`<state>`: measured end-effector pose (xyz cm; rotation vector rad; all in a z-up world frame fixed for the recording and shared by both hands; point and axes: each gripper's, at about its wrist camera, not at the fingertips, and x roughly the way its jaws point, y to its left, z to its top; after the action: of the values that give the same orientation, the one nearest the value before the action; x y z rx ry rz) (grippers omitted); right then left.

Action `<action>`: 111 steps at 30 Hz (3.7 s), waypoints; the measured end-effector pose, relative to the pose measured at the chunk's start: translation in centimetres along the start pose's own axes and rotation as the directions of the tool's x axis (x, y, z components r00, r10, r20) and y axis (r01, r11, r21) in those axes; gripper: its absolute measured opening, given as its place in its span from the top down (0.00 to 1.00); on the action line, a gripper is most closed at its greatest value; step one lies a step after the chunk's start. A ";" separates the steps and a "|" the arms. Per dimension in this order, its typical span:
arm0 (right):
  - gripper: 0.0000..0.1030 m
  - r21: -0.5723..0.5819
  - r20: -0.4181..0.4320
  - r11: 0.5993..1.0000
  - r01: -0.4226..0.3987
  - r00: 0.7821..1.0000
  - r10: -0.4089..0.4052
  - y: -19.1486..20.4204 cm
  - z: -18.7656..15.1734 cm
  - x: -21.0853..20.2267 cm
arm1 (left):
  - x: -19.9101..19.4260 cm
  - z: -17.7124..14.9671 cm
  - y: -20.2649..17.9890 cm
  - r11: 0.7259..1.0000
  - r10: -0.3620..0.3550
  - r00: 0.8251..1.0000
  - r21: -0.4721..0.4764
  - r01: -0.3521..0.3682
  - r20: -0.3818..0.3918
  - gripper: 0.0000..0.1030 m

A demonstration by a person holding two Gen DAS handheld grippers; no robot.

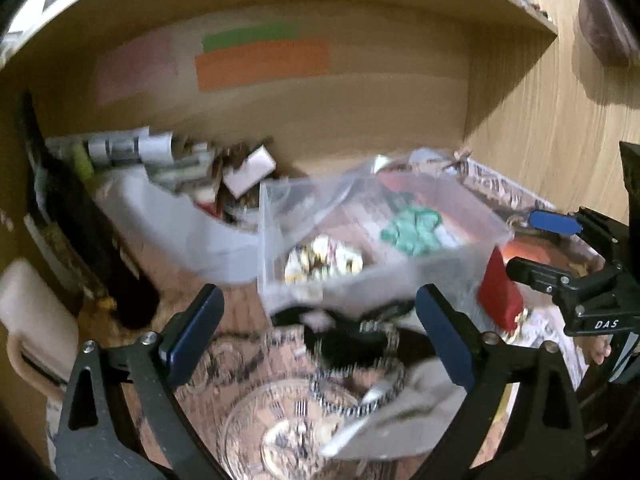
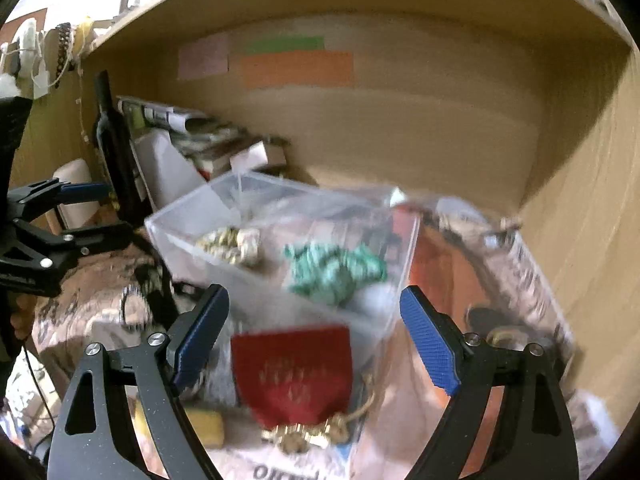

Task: Organize soft objects
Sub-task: 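Grasp the red velvet pouch with the right tool while the left tool reaches into black items, then grasp the black-and-white braided hair tie with the left tool, then lower the hair tie into the box with the left tool while the right tool drops the pouch in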

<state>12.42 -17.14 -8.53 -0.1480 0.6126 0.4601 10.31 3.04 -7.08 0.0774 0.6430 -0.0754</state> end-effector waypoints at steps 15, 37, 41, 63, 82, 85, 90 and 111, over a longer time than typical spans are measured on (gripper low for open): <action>0.17 0.070 -0.123 0.997 -0.031 0.992 0.040 -0.7 -4.4 2.0 | 3.1 -5.9 3.0 0.997 0.003 0.985 -0.075 -0.016 -0.170 0.23; 0.65 0.087 -0.120 0.995 -0.040 0.991 0.051 -0.9 -4.9 1.0 | 2.4 -6.5 1.7 0.992 -0.097 0.981 -0.098 0.082 -0.168 0.90; 0.70 0.094 -0.094 0.995 -0.026 0.995 0.035 -1.3 -4.8 0.0 | 0.8 -5.8 2.0 0.991 -0.090 0.988 -0.109 0.077 -0.122 0.91; 0.74 0.062 0.124 0.998 -0.030 0.992 0.022 -1.7 0.8 -2.8 | -0.7 -4.1 4.9 0.992 -0.028 0.993 -0.128 0.013 -0.113 0.36; 0.74 0.026 0.075 0.998 -0.056 0.996 0.054 -0.8 2.0 0.1 | 4.3 -7.6 4.9 0.994 -0.039 0.970 -0.110 0.013 -0.239 0.68; 0.74 0.019 0.082 0.998 -0.059 0.995 0.058 -0.8 2.5 0.4 | 3.6 -7.4 5.4 0.993 -0.031 0.975 -0.121 0.004 -0.221 0.68; 0.74 0.003 0.102 0.998 -0.063 0.993 0.063 -0.7 3.6 0.6 | 1.7 -5.7 5.8 0.993 -0.010 0.987 -0.119 -0.009 -0.160 0.68; 0.72 -0.029 0.040 0.995 -0.097 0.994 0.099 0.4 6.8 6.2 | 6.2 6.4 2.7 0.987 -0.130 0.989 -0.108 0.123 -0.066 0.68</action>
<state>20.24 -12.63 -6.70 -0.1341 0.5744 0.5652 19.37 4.81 -5.56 -0.0611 0.7238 -0.1625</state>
